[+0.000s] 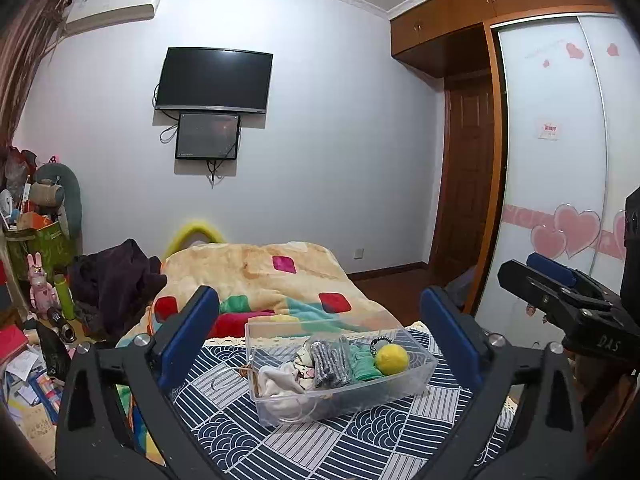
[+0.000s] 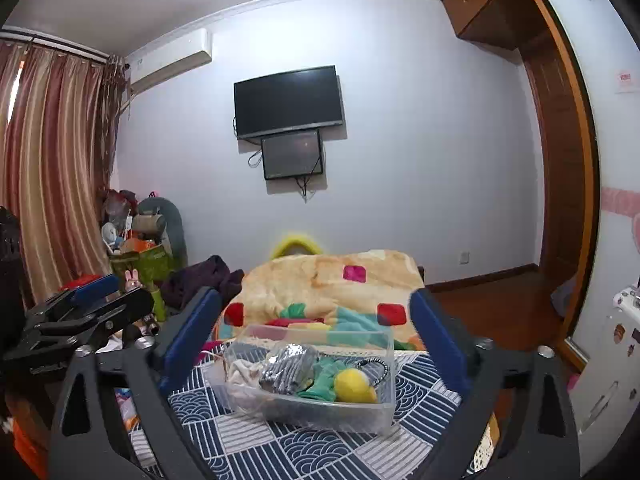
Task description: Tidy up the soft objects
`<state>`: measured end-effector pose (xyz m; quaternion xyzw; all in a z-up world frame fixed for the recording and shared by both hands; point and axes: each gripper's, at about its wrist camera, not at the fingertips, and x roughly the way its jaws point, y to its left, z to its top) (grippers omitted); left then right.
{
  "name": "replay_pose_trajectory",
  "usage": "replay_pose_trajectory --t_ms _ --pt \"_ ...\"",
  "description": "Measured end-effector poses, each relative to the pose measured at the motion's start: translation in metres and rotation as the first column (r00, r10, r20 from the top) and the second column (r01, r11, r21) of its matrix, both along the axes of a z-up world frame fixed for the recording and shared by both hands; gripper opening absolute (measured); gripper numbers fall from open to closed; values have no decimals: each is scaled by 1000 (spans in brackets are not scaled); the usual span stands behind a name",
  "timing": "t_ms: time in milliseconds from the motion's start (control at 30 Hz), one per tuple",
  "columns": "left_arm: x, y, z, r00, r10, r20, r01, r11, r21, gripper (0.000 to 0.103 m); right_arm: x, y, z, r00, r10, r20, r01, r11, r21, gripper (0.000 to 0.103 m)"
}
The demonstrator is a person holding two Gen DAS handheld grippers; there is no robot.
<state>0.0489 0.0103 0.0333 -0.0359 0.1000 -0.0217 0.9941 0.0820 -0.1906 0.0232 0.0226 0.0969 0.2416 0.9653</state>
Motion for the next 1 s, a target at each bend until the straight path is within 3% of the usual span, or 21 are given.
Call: replay_pose_trajectory --t_ms 1000 --pt "-6 -1 4 1000 -6 1 6 1000 -3 103 -8 -6 0 1000 -4 21 4 1000 8 103"
